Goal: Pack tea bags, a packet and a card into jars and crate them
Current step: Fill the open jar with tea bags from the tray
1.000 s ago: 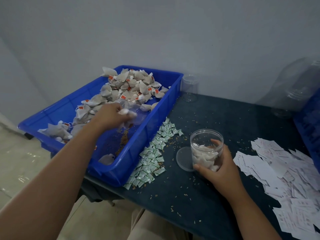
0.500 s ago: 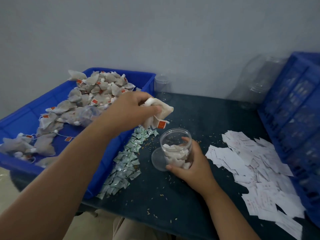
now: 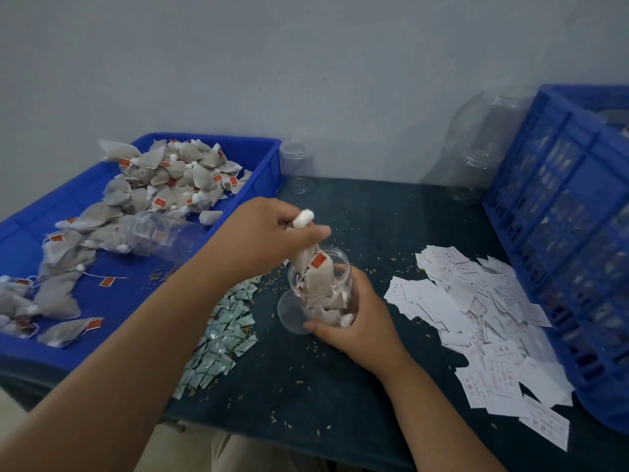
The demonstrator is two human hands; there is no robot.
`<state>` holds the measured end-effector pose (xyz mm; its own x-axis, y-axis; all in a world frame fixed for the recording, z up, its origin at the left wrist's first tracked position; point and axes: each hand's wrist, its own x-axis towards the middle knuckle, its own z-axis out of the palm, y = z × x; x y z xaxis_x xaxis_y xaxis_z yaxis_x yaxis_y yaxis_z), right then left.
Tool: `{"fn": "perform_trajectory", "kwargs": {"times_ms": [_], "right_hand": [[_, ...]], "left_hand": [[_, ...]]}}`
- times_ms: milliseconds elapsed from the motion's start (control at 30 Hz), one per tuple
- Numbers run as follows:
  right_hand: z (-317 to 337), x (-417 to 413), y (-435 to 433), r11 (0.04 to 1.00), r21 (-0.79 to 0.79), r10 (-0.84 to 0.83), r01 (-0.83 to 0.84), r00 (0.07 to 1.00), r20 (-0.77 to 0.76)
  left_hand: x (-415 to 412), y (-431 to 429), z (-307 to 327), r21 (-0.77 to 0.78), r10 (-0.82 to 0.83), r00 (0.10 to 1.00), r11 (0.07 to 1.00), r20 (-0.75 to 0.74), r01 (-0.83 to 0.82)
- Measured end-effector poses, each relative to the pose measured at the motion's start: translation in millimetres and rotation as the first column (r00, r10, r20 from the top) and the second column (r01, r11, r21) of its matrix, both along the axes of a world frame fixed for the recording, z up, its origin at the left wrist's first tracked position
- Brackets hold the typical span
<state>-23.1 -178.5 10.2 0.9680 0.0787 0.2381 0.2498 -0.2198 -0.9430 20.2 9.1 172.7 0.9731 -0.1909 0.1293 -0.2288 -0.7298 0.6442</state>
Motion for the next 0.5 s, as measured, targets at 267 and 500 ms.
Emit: {"fn": "perform_trajectory", "kwargs": {"times_ms": [267, 500], "right_hand": [[1, 0, 0, 0.999, 0.048, 0.006, -0.005, 1.000, -0.018], [1, -3, 1, 0.996, 0.086, 0.016, -0.013, 0.999, -0.030]], "left_hand": [[-21, -10, -2, 0.264, -0.192, 0.981, 0.945, -0.025, 0.192], [-39, -16, -3, 0.516, -0.380, 0.921, 0.773, -0.088, 0.369]]}}
